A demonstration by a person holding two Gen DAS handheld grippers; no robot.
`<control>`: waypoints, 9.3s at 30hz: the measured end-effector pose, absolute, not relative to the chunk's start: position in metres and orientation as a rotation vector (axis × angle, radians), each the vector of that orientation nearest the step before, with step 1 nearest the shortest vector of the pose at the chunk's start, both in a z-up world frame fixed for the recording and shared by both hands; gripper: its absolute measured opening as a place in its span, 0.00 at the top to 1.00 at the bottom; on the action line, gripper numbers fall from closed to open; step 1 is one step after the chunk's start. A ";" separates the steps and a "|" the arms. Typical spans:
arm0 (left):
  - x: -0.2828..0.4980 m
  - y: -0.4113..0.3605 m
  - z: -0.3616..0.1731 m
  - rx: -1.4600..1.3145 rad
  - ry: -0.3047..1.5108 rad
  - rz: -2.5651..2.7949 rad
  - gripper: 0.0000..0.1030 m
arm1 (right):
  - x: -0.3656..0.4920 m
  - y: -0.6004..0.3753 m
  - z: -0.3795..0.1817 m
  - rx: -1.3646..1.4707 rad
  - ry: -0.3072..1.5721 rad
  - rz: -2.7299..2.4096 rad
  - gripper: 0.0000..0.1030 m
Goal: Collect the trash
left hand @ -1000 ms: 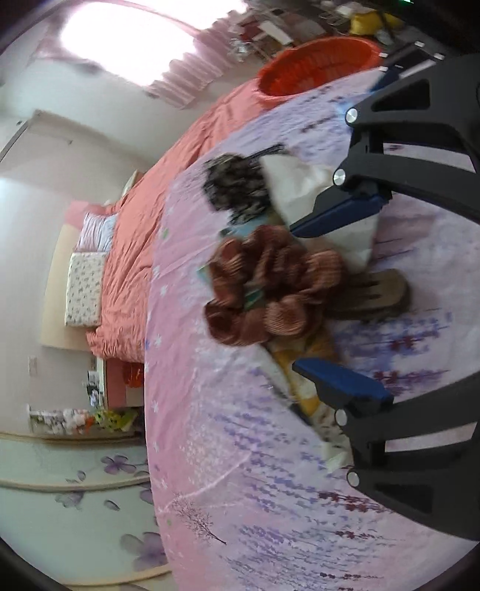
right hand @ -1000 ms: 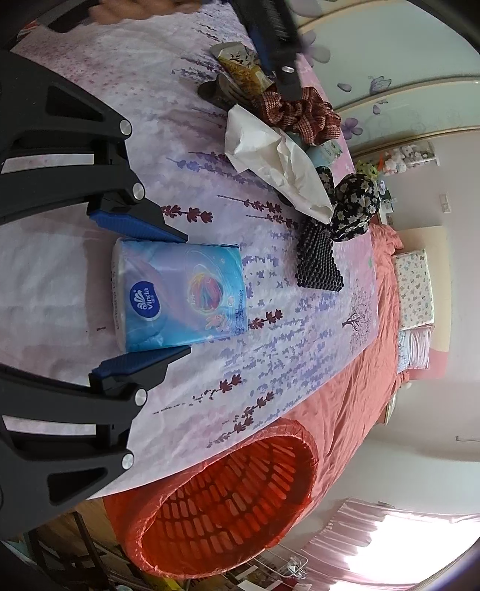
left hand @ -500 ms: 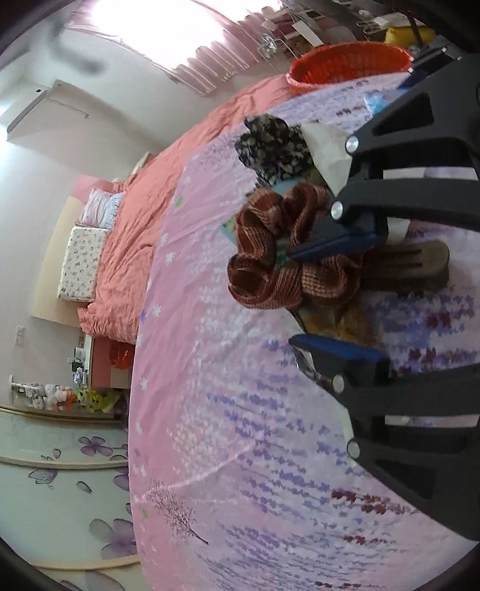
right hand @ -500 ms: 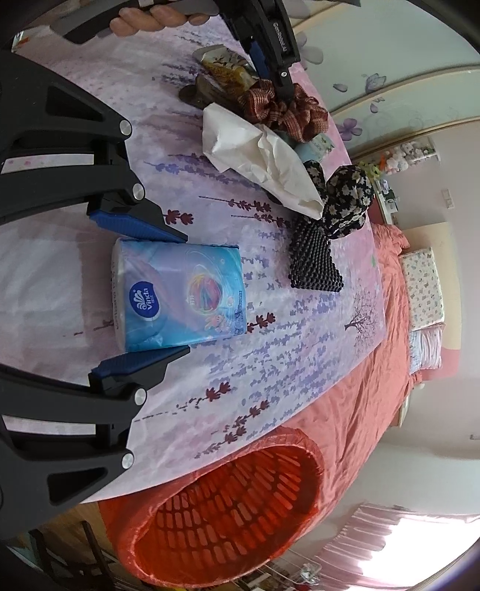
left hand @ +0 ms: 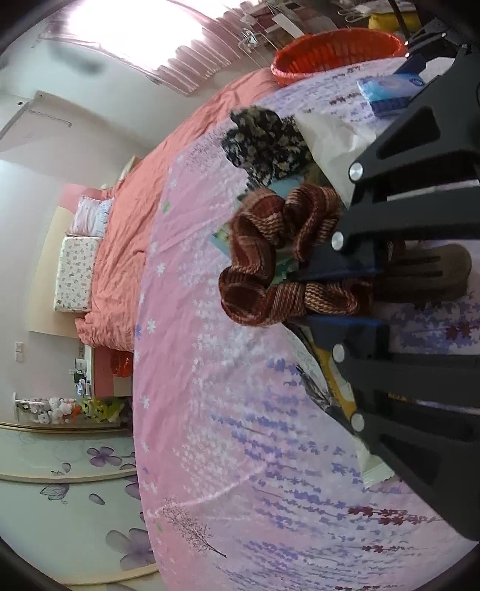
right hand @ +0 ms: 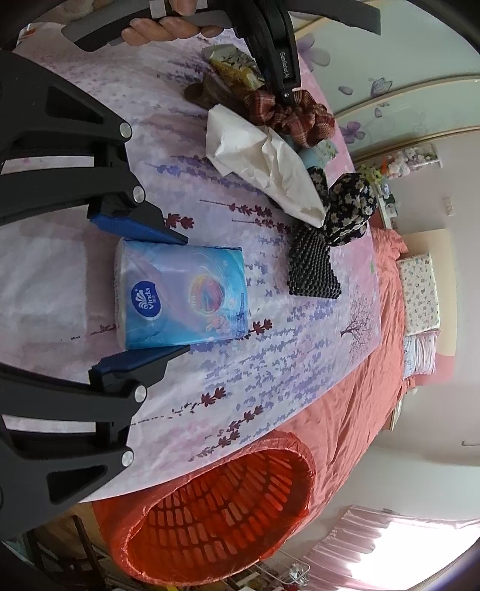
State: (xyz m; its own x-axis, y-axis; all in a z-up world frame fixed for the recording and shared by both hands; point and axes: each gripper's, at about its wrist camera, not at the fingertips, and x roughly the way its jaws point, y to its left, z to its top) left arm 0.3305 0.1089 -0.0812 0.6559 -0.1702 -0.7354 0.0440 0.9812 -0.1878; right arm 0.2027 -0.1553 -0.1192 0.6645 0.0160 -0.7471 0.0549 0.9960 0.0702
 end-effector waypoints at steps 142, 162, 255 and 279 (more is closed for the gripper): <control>0.271 0.131 -0.101 -0.017 0.896 -0.022 0.68 | 0.250 -0.090 -0.109 0.259 0.846 0.157 0.32; 0.274 0.130 -0.104 -0.009 0.899 -0.014 0.67 | 0.215 -0.156 -0.109 0.301 0.840 -0.004 0.64; 0.274 0.133 -0.104 0.002 0.900 -0.027 0.63 | 0.234 -0.156 -0.118 0.175 0.822 0.027 0.49; 0.245 0.095 -0.070 0.088 0.816 -0.118 0.69 | 0.197 -0.192 -0.074 0.346 0.726 0.126 0.62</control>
